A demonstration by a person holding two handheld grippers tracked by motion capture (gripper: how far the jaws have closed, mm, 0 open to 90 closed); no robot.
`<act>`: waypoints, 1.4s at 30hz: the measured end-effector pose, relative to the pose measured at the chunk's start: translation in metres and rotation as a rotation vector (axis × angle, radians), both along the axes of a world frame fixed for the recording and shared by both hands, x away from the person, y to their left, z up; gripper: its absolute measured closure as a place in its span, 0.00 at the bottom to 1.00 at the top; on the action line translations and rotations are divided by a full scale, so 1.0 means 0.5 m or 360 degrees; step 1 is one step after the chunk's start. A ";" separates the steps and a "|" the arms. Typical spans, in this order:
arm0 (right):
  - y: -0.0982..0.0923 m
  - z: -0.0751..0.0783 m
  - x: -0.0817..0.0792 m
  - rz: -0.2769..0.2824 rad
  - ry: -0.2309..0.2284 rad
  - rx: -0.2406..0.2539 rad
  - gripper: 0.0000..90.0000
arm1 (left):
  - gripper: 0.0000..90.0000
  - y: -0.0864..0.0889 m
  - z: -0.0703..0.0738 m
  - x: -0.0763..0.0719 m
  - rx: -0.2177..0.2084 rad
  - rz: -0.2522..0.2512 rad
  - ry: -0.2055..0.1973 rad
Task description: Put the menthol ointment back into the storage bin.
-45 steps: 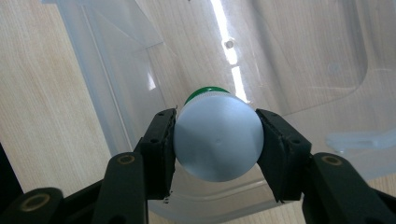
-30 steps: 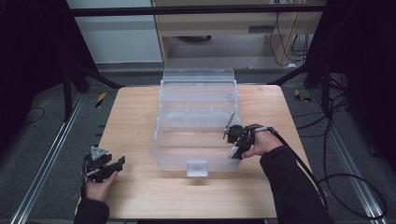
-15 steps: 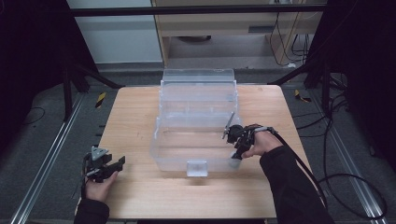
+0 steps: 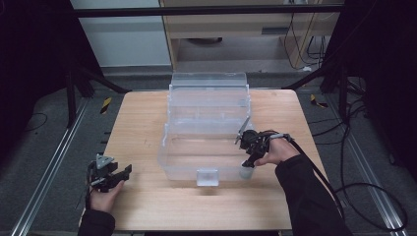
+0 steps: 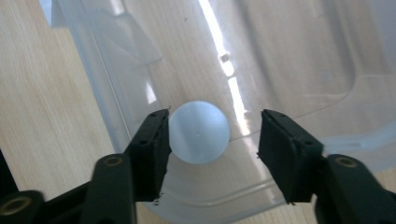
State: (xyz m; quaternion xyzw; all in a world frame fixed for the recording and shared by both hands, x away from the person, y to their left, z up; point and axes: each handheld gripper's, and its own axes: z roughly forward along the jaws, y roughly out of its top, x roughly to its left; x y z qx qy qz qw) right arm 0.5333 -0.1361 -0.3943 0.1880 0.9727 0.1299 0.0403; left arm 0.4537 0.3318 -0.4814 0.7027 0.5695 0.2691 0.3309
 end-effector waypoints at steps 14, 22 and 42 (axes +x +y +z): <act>-0.070 0.054 -0.040 -0.0323 -0.0380 0.0462 0.25 | 0.45 -0.002 -0.001 -0.001 0.0003 0.0002 0.0000; -0.135 0.058 -0.083 -0.0606 -0.0597 0.0768 0.24 | 0.43 -0.004 -0.002 -0.001 0.0007 -0.0001 -0.0003; -0.265 -0.053 -0.138 -0.1062 -0.0777 0.1014 0.20 | 0.37 -0.011 0.000 0.000 0.0017 0.0006 -0.0051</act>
